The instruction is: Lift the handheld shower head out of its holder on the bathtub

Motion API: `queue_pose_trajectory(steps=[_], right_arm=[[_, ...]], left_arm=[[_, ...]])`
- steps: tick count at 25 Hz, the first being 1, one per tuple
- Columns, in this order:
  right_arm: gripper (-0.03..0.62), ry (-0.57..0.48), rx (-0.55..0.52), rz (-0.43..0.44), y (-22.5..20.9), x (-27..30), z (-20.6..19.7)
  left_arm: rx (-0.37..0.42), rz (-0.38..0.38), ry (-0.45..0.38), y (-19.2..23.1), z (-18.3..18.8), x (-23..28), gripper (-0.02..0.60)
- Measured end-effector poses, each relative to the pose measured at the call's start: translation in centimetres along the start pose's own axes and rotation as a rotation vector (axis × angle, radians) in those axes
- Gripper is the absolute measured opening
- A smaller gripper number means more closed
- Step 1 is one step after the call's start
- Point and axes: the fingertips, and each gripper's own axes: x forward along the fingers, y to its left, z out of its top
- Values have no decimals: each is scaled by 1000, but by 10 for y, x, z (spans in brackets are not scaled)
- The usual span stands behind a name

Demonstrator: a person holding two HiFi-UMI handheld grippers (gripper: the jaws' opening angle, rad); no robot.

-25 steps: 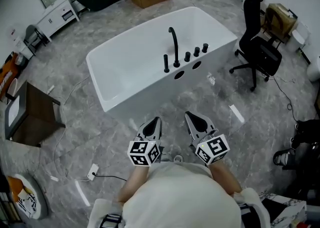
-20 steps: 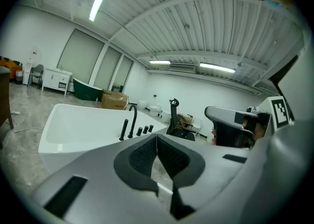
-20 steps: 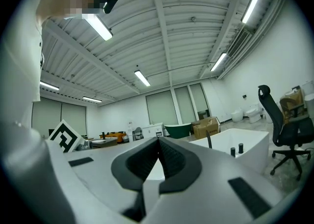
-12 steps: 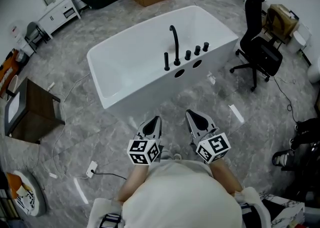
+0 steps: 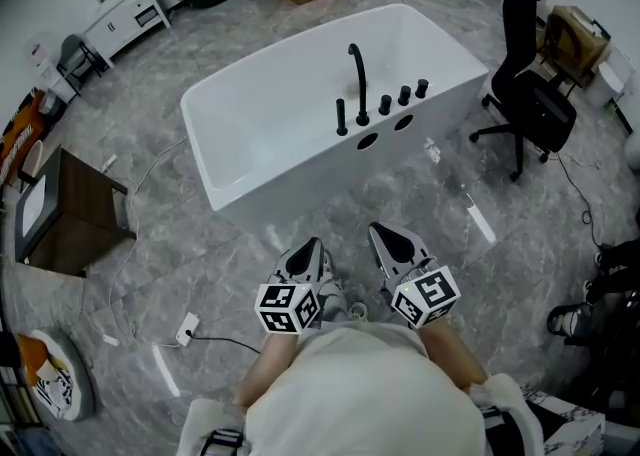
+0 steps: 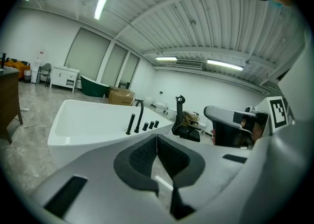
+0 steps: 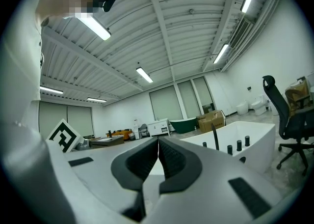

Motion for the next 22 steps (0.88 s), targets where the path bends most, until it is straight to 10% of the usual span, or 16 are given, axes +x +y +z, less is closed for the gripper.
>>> queue_pose_trajectory(steps=[22], right_arm=[[20,-13,-19,-64,-75,96,29]], left_arm=[[22,-116,-4,32,64,122,21]])
